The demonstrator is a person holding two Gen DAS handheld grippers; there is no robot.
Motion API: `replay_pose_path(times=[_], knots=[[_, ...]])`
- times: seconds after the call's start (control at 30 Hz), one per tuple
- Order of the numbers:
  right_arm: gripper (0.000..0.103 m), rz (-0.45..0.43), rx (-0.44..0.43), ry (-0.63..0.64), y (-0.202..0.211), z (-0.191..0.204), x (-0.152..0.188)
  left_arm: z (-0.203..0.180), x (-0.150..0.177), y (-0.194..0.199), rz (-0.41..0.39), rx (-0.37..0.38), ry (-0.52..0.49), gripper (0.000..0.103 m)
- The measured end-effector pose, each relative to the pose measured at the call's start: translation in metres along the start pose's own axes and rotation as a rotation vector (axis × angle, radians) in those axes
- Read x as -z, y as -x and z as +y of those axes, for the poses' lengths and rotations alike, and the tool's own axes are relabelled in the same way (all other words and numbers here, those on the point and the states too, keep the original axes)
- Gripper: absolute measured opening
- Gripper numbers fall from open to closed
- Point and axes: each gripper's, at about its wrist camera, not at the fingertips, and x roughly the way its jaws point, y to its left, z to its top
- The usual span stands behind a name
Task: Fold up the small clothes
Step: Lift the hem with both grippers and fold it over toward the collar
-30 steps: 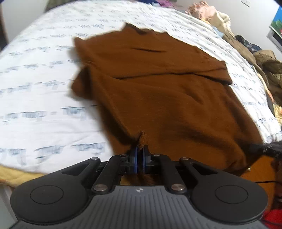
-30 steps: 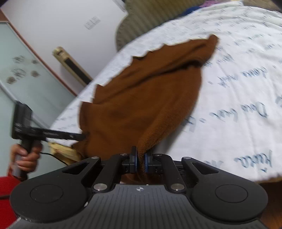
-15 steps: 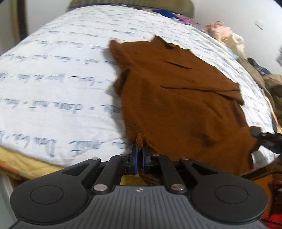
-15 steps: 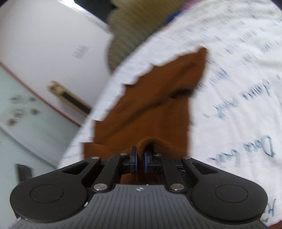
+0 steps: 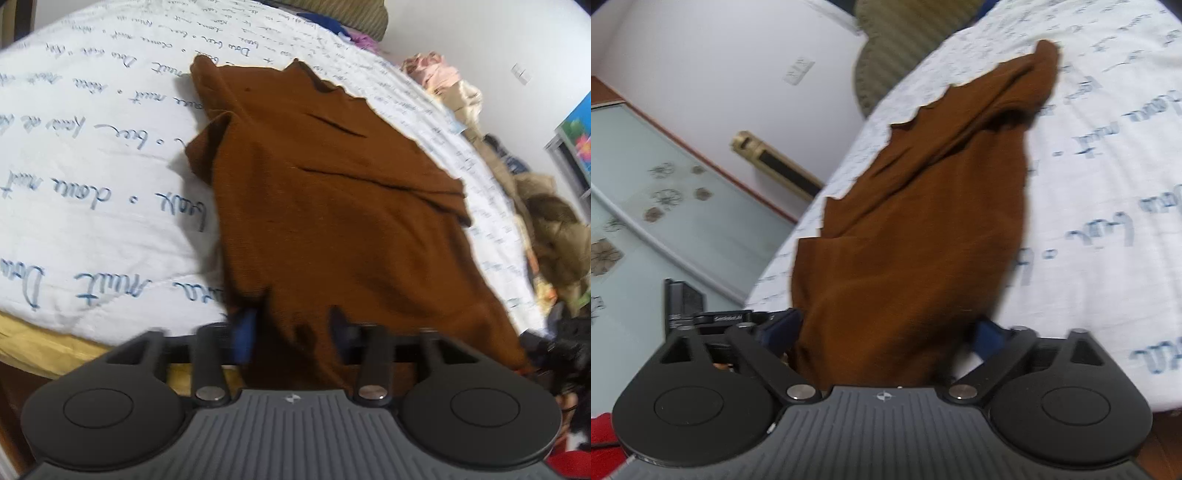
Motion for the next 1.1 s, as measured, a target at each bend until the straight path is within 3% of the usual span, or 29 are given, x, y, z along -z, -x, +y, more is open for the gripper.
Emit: replay_pose_path(times=[0.03,0.13,0.17,0.2,0.23,0.27,0.37,0.43,0.57,0.67,0.83,0.9,1.0,1.1], knots=[[0.097,0.009,0.006,0.017,-0.003,0.004,0.000,-0.001,0.001,-0.001,-0.003,0.012,0.002,0.063],[0.090,0.037,0.078,0.152,-0.013,0.020,0.008,-0.016,0.004,-0.007,0.011,-0.044,-0.096,0.059],[0.077,0.048,0.113,0.197,-0.015,0.027,0.010,-0.022,0.006,-0.008,0.016,-0.080,-0.142,0.033],[0.050,0.064,0.152,0.233,-0.017,0.032,0.010,-0.027,0.007,-0.008,0.023,-0.126,-0.175,0.018],[0.034,0.083,0.179,0.243,-0.019,0.035,0.009,-0.028,0.007,-0.006,0.036,-0.150,-0.188,0.008],[0.013,0.103,0.179,0.215,-0.018,0.034,0.007,-0.025,0.004,-0.003,0.039,-0.132,-0.172,0.006],[0.013,0.122,0.154,0.232,-0.013,0.041,0.006,-0.020,-0.002,0.021,-0.005,-0.103,-0.157,0.005],[0.013,0.105,0.077,0.227,-0.005,0.050,0.002,-0.023,-0.008,0.042,-0.055,-0.069,-0.162,0.005],[0.013,0.011,-0.070,0.205,0.016,0.062,-0.028,-0.036,-0.025,0.075,-0.161,0.001,-0.188,0.005],[0.013,-0.058,-0.117,0.176,0.019,0.063,-0.063,-0.045,-0.049,0.081,-0.217,0.017,-0.197,0.005],[0.013,-0.142,-0.064,0.091,0.003,0.038,-0.121,-0.051,-0.104,0.050,-0.260,-0.040,-0.155,0.005],[0.016,-0.169,0.028,0.023,-0.011,0.019,-0.140,-0.048,-0.125,0.027,-0.251,-0.072,-0.122,0.005],[0.024,-0.147,0.160,-0.086,-0.039,-0.018,-0.155,-0.039,-0.146,-0.013,-0.205,-0.126,-0.069,0.005],[0.027,-0.093,0.201,-0.153,-0.054,-0.045,-0.145,-0.023,-0.157,-0.046,-0.144,-0.146,-0.003,0.005]])
